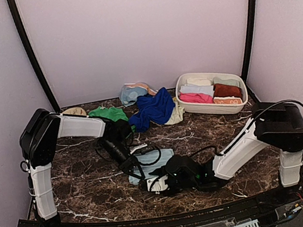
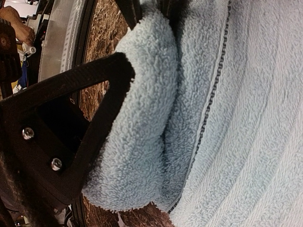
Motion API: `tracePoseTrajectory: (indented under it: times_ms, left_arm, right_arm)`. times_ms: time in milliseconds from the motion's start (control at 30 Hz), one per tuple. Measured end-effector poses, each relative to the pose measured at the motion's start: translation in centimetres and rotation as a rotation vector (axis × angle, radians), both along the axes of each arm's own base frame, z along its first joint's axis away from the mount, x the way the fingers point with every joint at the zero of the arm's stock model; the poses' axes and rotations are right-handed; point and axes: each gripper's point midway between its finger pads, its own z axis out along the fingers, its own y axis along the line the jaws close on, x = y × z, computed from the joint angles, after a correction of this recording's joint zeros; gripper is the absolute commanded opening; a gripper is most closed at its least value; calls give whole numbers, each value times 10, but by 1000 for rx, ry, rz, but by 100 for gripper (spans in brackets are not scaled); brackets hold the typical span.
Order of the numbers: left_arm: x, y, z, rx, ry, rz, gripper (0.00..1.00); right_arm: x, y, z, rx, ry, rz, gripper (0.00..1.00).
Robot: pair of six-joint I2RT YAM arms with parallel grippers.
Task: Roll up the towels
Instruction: Roll the towel at the center of the board.
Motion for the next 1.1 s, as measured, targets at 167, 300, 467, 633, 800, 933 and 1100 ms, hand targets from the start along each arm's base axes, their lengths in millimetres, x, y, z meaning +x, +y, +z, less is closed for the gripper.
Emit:
tracePoseTrajectory:
  times_ms: [167, 300, 467, 633, 800, 933, 1100]
  left_arm:
    - [1, 0, -1, -10, -15, -11, 30]
    - [12, 15, 3, -37, -118, 5, 89]
    - [7, 37, 18, -78, -201, 9, 89]
    - [21, 57, 45, -116, -360, 41, 83]
    - [21, 59, 54, -150, -441, 16, 79]
    - [20, 56, 55, -161, -455, -3, 79]
    - [14, 42, 55, -183, -503, -62, 79]
  right_arm:
    - [6, 0, 0, 37, 59, -12, 30]
    - [12, 3, 2, 61, 137, -27, 14]
    - [23, 2, 2, 123, 337, -83, 8]
    - [28, 0, 5, 171, 515, -105, 5]
    - [31, -1, 6, 194, 668, -112, 2]
    - [35, -2, 6, 220, 802, -105, 2]
    - [39, -3, 5, 250, 949, -95, 1]
